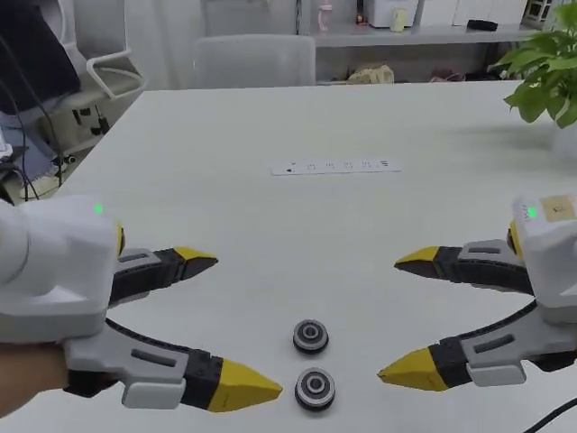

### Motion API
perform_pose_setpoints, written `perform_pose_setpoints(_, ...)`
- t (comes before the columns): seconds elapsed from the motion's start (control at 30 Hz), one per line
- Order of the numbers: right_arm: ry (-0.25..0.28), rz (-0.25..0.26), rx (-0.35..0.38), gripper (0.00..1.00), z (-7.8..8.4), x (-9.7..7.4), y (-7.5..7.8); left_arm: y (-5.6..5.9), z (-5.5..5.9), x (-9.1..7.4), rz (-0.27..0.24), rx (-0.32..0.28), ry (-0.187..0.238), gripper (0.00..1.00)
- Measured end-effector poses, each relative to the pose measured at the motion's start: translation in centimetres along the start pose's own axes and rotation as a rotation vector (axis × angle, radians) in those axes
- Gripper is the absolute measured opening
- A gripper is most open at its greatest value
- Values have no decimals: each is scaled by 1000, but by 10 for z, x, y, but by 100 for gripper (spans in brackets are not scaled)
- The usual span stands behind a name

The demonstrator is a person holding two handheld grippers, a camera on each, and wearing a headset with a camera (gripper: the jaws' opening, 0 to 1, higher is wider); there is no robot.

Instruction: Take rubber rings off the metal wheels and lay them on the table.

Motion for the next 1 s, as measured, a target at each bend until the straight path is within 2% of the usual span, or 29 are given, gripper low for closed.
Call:
perform_pose_setpoints(0.27,-25,-42,20,73,13,14,0,-8,7,12,24,8,-6,91)
perform_pose_setpoints(0.5,-55,-76,27,70,30,24,-1,-5,20,23,59,3,-35,86)
perform_pose_setpoints(0.73,-69,-95,49,65,45,33,-1,-6,38,34,86,9,-63,76)
perform_pose_setpoints(0.87,-76,-105,58,62,51,37,-1,-5,44,39,99,-2,-64,72)
perform_pose_setpoints(1.0,-82,-112,66,60,56,41,0,-7,49,44,104,7,-66,64)
Point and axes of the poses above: the centre of the closed fingertips' face, and the gripper's own axes: x roughly forward along the fingers, y roughly to its right, z roughly out of its underside, the point moved 1 cm from there along -x, roughly backward along the fingers, and after that the axes turned 11 degrees about y, right-handed, at the moved point
